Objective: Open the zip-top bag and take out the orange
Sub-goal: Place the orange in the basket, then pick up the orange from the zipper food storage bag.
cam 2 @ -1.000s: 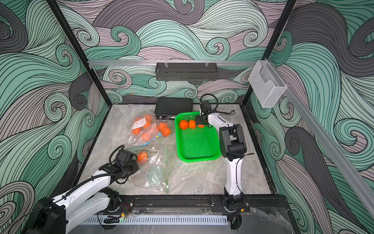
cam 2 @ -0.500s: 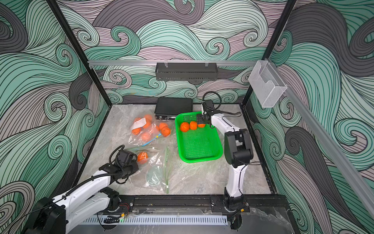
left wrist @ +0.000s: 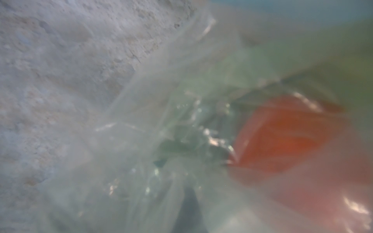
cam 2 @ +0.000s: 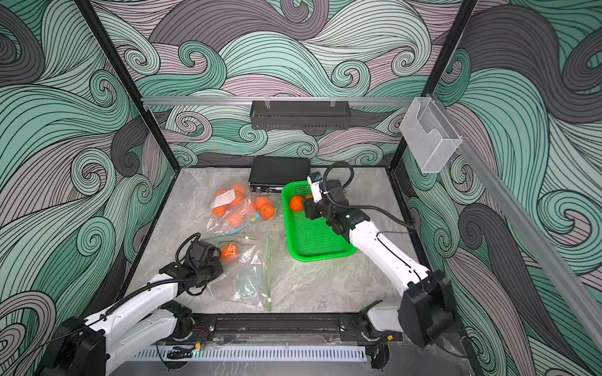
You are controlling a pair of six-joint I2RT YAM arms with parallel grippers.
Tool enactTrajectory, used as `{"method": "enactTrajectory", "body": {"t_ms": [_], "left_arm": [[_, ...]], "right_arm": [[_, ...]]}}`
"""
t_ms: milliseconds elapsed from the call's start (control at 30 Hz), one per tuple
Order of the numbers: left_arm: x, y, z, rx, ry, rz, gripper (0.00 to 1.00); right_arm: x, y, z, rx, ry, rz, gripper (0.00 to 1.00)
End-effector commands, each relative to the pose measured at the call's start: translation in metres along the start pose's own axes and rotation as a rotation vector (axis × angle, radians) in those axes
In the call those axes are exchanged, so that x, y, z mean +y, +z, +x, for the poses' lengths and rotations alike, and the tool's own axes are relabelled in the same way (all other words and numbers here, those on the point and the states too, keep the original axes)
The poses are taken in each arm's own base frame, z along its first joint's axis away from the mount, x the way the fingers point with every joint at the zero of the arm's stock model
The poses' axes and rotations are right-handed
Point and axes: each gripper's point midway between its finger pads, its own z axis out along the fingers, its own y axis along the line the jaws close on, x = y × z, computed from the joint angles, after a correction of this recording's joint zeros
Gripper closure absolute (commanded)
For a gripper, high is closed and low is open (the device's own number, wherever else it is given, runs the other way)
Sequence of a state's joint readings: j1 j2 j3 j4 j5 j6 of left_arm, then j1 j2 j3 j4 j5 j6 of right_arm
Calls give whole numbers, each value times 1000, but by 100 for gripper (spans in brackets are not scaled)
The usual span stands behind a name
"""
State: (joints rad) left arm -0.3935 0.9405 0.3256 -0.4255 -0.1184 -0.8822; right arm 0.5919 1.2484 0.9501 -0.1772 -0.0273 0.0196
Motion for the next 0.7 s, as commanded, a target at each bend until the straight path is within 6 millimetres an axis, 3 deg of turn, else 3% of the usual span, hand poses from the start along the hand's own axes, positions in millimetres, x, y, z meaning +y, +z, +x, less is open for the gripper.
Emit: {"method": "enactTrajectory", "body": {"t_ms": [0, 167, 333, 667], "left_arm": [[9, 0, 7, 37, 4, -36, 100], [8, 0, 7, 33, 4, -34, 100], [9, 0, 7, 35, 3, -38, 100], [9, 0, 8, 36, 4, -37, 100]], "right_arm": [[33, -11, 11, -47, -57, -100, 37], [82, -26, 52, -42, -173, -239, 47], [112, -26, 78, -25, -252, -327, 52], [134, -5, 105, 40, -341, -405, 68]]}}
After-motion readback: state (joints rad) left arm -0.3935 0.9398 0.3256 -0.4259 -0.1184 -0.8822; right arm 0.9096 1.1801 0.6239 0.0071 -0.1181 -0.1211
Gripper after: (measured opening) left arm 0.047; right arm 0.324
